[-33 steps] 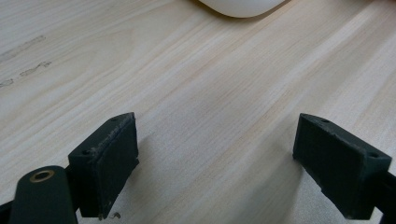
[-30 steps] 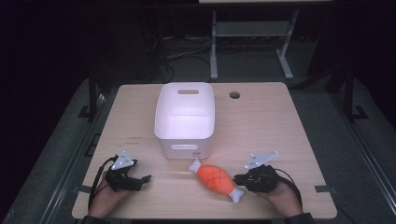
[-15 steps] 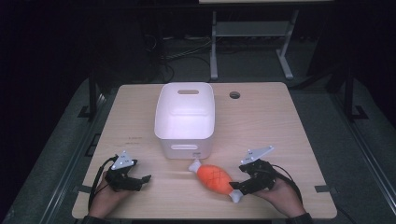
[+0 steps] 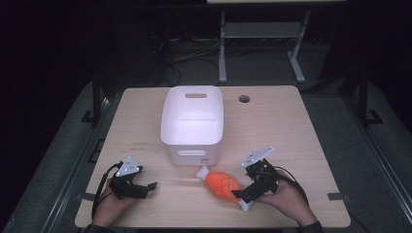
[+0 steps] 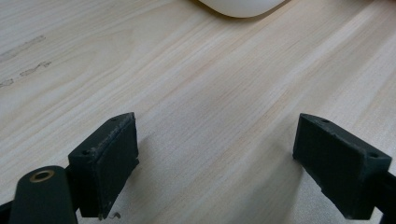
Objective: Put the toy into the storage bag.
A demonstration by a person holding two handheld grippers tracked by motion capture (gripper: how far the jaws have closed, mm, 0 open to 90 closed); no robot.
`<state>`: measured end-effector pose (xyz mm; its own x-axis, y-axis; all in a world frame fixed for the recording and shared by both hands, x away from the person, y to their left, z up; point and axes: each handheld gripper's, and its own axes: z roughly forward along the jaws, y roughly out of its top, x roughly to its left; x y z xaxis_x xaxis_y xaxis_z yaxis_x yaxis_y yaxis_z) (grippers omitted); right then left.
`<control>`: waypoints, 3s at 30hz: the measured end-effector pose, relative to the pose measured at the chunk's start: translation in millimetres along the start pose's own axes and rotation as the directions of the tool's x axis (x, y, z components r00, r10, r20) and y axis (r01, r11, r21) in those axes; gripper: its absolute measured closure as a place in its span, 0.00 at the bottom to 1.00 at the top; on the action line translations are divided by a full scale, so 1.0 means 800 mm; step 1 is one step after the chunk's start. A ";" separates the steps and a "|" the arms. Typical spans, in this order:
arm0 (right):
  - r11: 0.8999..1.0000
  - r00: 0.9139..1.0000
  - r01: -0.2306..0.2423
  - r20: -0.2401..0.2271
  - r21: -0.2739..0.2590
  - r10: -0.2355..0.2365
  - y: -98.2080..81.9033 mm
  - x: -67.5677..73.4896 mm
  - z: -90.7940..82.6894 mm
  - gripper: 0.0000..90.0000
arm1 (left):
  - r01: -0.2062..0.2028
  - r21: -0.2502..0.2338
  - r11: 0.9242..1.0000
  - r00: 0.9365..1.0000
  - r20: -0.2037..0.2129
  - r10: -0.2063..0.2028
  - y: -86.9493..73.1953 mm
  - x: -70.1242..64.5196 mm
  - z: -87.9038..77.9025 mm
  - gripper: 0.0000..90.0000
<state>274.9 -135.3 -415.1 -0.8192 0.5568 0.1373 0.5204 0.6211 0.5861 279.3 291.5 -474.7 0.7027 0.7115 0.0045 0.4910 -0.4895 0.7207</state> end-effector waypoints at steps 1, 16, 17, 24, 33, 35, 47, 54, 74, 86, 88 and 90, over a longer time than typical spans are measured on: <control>1.000 1.000 0.006 -0.001 -0.001 -0.006 0.002 0.001 0.001 0.04 | 0.000 0.000 1.000 1.000 0.000 0.000 0.000 0.000 0.000 0.15; 0.998 0.998 0.051 -0.023 0.026 -0.050 0.031 0.017 0.024 0.04 | 0.004 -0.003 1.000 1.000 0.000 -0.004 0.000 0.000 0.000 0.15; 0.998 0.998 0.053 -0.022 0.030 -0.052 0.032 0.018 0.028 0.04 | 0.004 -0.003 1.000 1.000 0.000 -0.004 0.000 0.000 0.000 0.15; 0.996 0.998 0.060 -0.027 0.060 -0.059 0.041 0.023 0.048 0.03 | 0.006 -0.006 1.000 1.000 0.000 -0.006 0.000 -0.001 0.000 0.15; 0.993 0.998 0.065 0.000 0.102 -0.065 0.041 0.025 0.071 0.03 | 0.006 -0.003 1.000 1.000 0.000 -0.006 0.000 0.000 0.000 0.15; 0.992 0.998 0.063 0.003 0.111 -0.063 0.040 0.025 0.074 0.03 | 0.006 -0.002 1.000 1.000 0.000 -0.006 0.000 0.000 0.000 0.15; 0.990 0.998 0.066 0.000 0.128 -0.066 0.036 0.025 0.086 0.07 | 0.002 0.000 1.000 1.000 0.000 -0.002 0.000 0.000 0.000 0.15; 0.991 0.998 0.065 -0.006 0.117 -0.065 0.035 0.025 0.082 0.17 | 0.002 0.000 1.000 1.000 0.000 -0.002 0.000 0.000 0.000 0.15; 0.992 0.998 0.065 -0.011 0.112 -0.065 0.037 0.026 0.061 0.25 | 0.006 -0.003 1.000 1.000 0.000 -0.006 0.000 0.000 0.000 0.15; 0.992 0.998 0.051 0.028 0.118 -0.054 0.024 0.014 0.042 0.25 | 0.002 0.000 1.000 1.000 0.000 -0.002 0.000 0.000 0.000 0.15; 0.992 0.998 0.045 0.035 0.117 -0.050 0.022 0.011 0.038 0.25 | 0.002 0.000 1.000 1.000 0.000 -0.002 0.000 0.000 0.000 0.15; 0.993 0.998 0.036 0.042 0.116 -0.041 0.019 0.009 0.034 0.25 | 0.002 0.000 1.000 1.000 0.000 -0.002 0.000 0.000 0.000 0.15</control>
<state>283.8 -106.4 -427.0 -0.8290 0.5536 0.0792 0.5151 0.7006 0.4938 279.1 291.4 -474.7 0.7017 0.7124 0.0033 0.4924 -0.4883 0.7205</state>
